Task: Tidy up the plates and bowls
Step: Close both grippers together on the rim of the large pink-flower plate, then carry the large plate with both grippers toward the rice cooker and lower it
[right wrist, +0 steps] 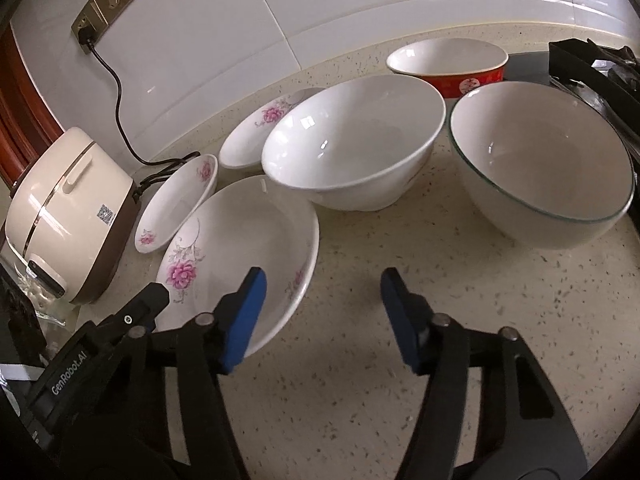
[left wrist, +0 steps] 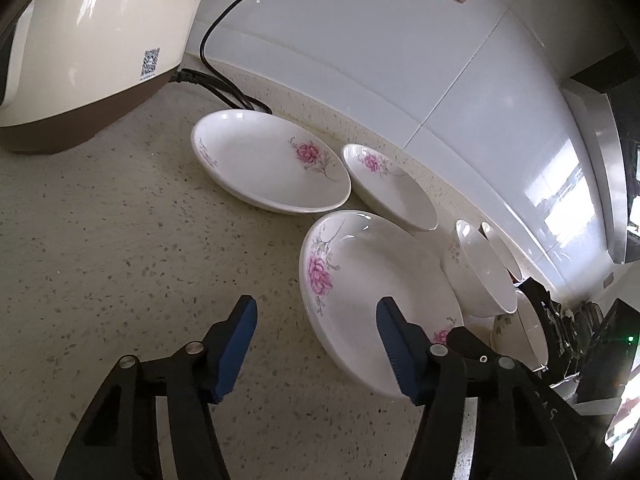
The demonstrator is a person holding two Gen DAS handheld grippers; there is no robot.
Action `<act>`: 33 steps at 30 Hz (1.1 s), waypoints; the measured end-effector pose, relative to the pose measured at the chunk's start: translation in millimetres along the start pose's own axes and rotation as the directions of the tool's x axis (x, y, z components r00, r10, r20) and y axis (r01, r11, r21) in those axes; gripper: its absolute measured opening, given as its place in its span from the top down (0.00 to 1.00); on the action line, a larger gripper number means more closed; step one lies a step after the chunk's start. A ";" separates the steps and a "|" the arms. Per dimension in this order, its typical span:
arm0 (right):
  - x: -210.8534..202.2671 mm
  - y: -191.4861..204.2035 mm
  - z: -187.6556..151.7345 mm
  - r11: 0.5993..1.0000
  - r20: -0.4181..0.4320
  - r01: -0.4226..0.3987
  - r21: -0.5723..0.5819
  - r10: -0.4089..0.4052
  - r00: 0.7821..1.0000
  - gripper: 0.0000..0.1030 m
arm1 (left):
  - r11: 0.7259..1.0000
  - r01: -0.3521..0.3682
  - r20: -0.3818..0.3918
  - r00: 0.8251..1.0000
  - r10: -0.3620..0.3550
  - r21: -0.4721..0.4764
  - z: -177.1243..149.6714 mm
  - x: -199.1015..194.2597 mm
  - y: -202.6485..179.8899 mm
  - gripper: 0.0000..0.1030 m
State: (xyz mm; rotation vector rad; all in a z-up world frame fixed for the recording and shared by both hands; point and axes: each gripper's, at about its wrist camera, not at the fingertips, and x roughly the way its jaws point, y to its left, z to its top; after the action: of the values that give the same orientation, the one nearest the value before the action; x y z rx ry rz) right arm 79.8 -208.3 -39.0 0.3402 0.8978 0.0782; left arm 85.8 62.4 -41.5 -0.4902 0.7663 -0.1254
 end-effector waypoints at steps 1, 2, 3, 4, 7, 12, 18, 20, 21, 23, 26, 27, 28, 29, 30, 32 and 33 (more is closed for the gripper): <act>1.5 1.0 0.4 1.000 0.000 0.003 -0.003 -0.003 1.000 0.43 | 1.000 0.004 -0.007 1.000 -0.004 -0.003 0.3 1.8 0.3 0.42; 3.2 2.6 0.6 1.000 -0.002 0.004 -0.008 -0.004 1.000 0.46 | 1.000 0.007 -0.015 1.000 -0.007 -0.006 0.7 3.1 1.1 0.44; 3.9 3.7 0.6 1.000 -0.004 0.003 -0.014 -0.003 1.000 0.47 | 1.000 0.009 -0.022 1.000 -0.009 -0.008 1.6 5.5 1.4 0.47; 4.5 5.7 0.1 1.000 -0.007 0.002 -0.025 -0.002 1.000 0.50 | 1.000 0.011 -0.028 1.000 -0.012 -0.008 1.4 6.8 1.2 0.50; 8.8 11.5 -1.4 0.999 -0.019 -0.003 -0.051 0.002 1.000 0.65 | 1.000 0.018 -0.044 0.999 -0.018 0.001 0.5 10.2 -1.1 0.61; 8.6 15.7 -2.9 0.996 -0.024 -0.020 -0.082 0.018 1.000 0.77 | 1.000 0.025 -0.060 0.998 -0.024 0.012 -1.7 14.1 -4.2 0.78; 2.5 9.3 -3.6 0.997 -0.018 -0.031 -0.075 0.029 0.999 0.77 | 0.999 0.001 -0.058 0.998 0.001 0.037 -5.3 12.0 -8.0 0.80; 1.9 11.2 -5.4 0.997 -0.011 -0.039 -0.073 0.038 0.999 0.77 | 0.999 0.002 -0.059 0.998 0.000 0.040 -6.0 10.5 -8.0 0.80; -0.2 11.1 -6.5 0.996 -0.006 -0.043 -0.074 0.042 0.999 0.77 | 0.999 0.002 -0.058 0.998 0.000 0.040 -6.7 9.4 -7.7 0.81; -3.4 15.0 -8.9 0.995 0.005 -0.047 -0.082 0.048 0.999 0.77 | 0.999 0.000 -0.056 0.998 0.002 0.039 -7.5 8.1 -6.4 0.81; -11.7 18.2 -13.2 0.993 0.020 -0.067 -0.101 0.069 0.997 0.77 | 0.999 -0.009 -0.027 1.000 0.010 0.043 -12.7 -3.4 -4.2 0.81; -13.4 19.5 -15.2 0.992 0.019 -0.071 -0.105 0.073 0.997 0.77 | 0.999 -0.012 -0.018 1.000 0.012 0.042 -14.3 -7.3 -2.9 0.81; -15.4 21.5 -17.9 0.991 0.018 -0.074 -0.110 0.076 0.997 0.77 | 0.999 -0.012 -0.011 1.000 0.013 0.038 -15.9 -11.5 -0.7 0.81; -17.1 23.9 -20.2 0.990 0.021 -0.079 -0.114 0.081 0.996 0.77 | 0.999 -0.010 -0.004 1.000 0.010 0.032 -17.4 -15.7 2.1 0.81; -19.0 26.4 -22.6 0.989 0.025 -0.085 -0.119 0.089 0.996 0.77 | 1.000 -0.008 0.005 1.000 0.007 0.025 -18.7 -20.0 5.0 0.81; -21.7 31.0 -27.9 0.987 0.026 -0.101 -0.126 0.105 0.994 0.77 | 1.000 -0.006 0.020 1.000 0.006 0.011 -21.9 -29.6 11.8 0.81; -22.2 32.8 -30.3 0.986 0.021 -0.114 -0.124 0.117 0.993 0.77 | 1.000 -0.004 0.026 1.000 0.004 0.003 -23.2 -33.9 15.4 0.81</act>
State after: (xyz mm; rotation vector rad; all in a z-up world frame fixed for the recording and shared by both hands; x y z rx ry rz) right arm 44.9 -174.1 -29.1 0.2775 0.8410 0.2341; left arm 44.4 76.7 -41.4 -0.4865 0.7411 -0.1159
